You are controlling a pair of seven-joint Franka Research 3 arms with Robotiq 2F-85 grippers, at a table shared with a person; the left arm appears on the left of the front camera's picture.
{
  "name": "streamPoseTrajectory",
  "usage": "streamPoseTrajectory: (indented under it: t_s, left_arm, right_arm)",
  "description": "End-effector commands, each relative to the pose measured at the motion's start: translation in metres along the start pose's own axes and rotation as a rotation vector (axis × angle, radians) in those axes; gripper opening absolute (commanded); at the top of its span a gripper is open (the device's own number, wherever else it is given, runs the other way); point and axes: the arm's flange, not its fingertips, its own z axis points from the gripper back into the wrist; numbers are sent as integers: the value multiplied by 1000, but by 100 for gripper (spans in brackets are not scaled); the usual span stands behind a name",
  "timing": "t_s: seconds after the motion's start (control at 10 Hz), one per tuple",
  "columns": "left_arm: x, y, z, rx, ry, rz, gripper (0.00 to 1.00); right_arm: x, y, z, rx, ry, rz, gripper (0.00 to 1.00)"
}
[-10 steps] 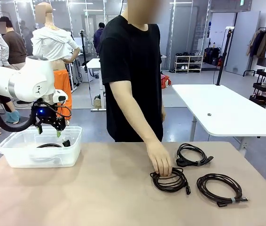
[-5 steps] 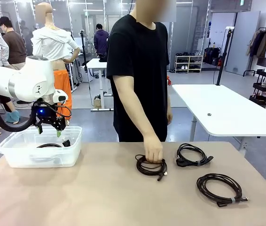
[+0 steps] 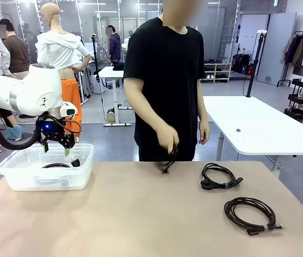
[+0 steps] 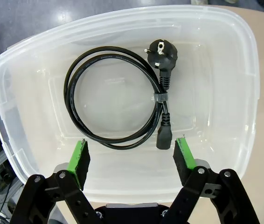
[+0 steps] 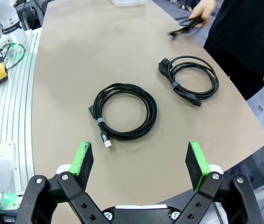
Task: Organize and store the cables.
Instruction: Place the Power Cable into the Organizing box.
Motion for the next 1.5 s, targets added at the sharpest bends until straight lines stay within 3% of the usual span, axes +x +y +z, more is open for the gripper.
streamPoseTrajectory:
  t_s: [0.0, 0.7, 0.8, 0.9, 1.0, 1.4]
  left_arm:
    - [4, 0, 0, 1, -3, -1, 90]
    - [0, 0, 0, 0, 0, 0, 91]
    - [0, 3, 23, -73, -139, -82, 91]
    - [-20, 21, 37, -67, -216, -123, 91]
    - [-49, 41, 48, -185, -232, -190, 91]
    - [-166, 96, 89, -418, -414, -379, 91]
  right_arm:
    - [1, 4, 1, 9, 9, 6, 100]
    - [1, 4, 1, 9, 9, 6, 100]
    - [1, 4, 1, 9, 9, 6, 100]
    - [1, 4, 1, 9, 9, 6, 100]
    - [1, 4, 1, 9, 9, 6, 100]
    - [1, 4, 1, 9, 9, 6, 100]
